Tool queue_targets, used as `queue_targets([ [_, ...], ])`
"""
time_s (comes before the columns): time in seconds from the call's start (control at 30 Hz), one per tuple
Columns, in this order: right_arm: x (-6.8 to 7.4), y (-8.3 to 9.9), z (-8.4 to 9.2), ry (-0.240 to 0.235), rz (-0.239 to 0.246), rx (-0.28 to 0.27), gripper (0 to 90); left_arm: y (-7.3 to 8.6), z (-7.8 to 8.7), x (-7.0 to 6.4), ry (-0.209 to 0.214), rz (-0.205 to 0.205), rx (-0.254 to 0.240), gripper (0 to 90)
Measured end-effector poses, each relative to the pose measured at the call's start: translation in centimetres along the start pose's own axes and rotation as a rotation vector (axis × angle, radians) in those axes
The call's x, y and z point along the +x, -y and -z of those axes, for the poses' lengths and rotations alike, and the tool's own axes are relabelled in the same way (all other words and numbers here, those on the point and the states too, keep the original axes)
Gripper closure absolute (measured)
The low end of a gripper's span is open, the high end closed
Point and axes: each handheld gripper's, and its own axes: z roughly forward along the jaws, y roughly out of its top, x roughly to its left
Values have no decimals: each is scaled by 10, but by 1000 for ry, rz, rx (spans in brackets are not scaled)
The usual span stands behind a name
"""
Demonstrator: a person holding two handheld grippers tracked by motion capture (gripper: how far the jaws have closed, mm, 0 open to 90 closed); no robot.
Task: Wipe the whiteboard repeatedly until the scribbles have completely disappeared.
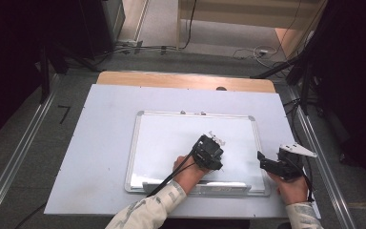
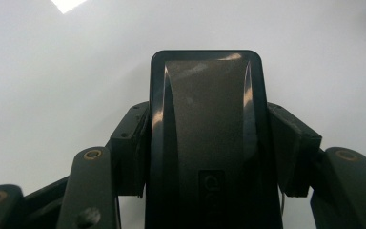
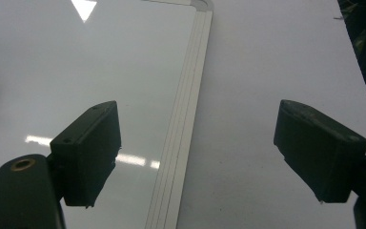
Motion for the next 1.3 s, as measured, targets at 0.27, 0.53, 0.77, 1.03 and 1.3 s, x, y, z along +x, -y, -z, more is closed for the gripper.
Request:
queue_targets([
  [0.27,0,0,0,0,-1,2,147,-3,-2,-5,3,-4,0,410],
  [0.53,0,0,0,1,-1,3,147,-8,-5,-11,12,-15,0,410],
  [0.77,0,0,0,0,-1,2,147,-12,-8,-18,16,-21,-2,410],
  [1.03,0,0,0,0,-1,1,147,-16,-11,-23,24,-33,0,410],
  [1.3,-1,0,0,-2,0,0,147,-22,-16,-32,28,-39,-3,410],
])
